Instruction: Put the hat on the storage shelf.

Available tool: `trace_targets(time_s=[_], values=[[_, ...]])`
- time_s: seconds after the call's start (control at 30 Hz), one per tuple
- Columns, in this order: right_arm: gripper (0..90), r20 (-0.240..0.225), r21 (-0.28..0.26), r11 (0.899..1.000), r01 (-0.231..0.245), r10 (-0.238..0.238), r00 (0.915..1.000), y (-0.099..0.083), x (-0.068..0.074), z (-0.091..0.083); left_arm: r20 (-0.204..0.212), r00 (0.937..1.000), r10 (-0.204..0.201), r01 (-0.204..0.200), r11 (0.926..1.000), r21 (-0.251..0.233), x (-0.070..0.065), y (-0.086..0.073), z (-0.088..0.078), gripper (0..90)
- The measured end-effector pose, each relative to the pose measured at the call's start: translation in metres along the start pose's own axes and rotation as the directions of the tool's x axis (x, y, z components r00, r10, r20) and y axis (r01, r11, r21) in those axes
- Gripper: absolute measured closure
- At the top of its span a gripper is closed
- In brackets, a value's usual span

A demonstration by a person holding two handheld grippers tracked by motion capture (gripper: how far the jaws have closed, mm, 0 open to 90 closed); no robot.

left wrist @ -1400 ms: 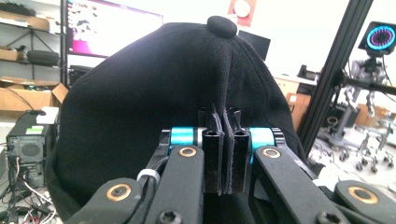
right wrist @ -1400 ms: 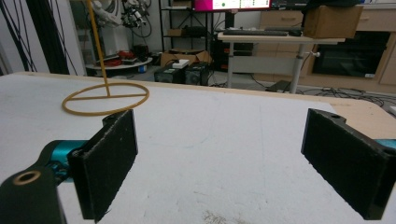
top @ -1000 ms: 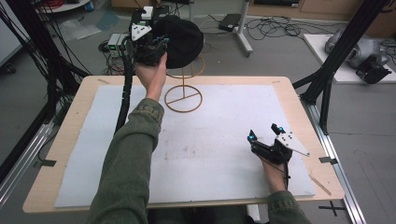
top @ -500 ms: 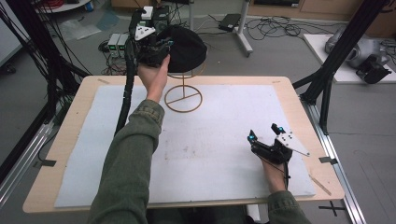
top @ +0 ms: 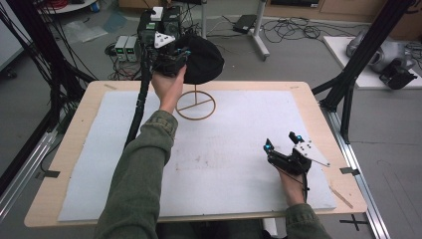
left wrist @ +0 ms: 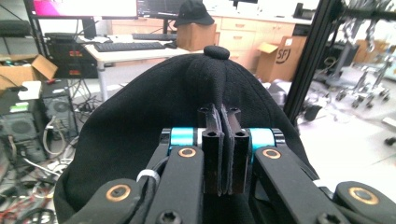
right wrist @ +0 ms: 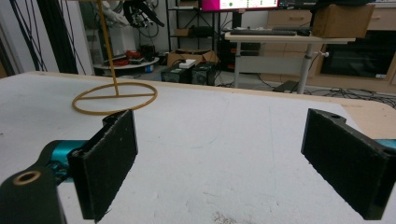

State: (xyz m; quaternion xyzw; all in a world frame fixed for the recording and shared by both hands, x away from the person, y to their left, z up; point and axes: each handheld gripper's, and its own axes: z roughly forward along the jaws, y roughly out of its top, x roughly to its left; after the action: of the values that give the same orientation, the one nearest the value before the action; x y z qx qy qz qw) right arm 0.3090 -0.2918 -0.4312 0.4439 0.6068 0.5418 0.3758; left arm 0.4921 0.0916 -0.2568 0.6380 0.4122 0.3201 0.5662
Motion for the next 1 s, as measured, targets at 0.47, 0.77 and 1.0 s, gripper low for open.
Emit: trace_targets(time_s=[0.47,0.77,1.0], values=[[9.9,0.013,-0.023,1.0,0.001,0.0,0.9999,0.001,0.0,-0.001,0.004,1.0,0.004,-0.004,0.9998,0.022,-0.005,-0.005,-0.002,71.4],[9.9,0.016,-0.031,0.999,-0.008,0.008,0.9998,0.002,0.001,-0.002,0.014,0.9986,-0.052,0.052,0.9985,0.021,-0.002,-0.013,-0.002,42.9],[9.9,0.011,-0.024,1.0,-0.013,0.014,0.9998,0.002,0.001,-0.001,-0.008,0.9991,-0.043,0.043,0.9989,-0.021,0.003,-0.012,-0.009,33.3]])
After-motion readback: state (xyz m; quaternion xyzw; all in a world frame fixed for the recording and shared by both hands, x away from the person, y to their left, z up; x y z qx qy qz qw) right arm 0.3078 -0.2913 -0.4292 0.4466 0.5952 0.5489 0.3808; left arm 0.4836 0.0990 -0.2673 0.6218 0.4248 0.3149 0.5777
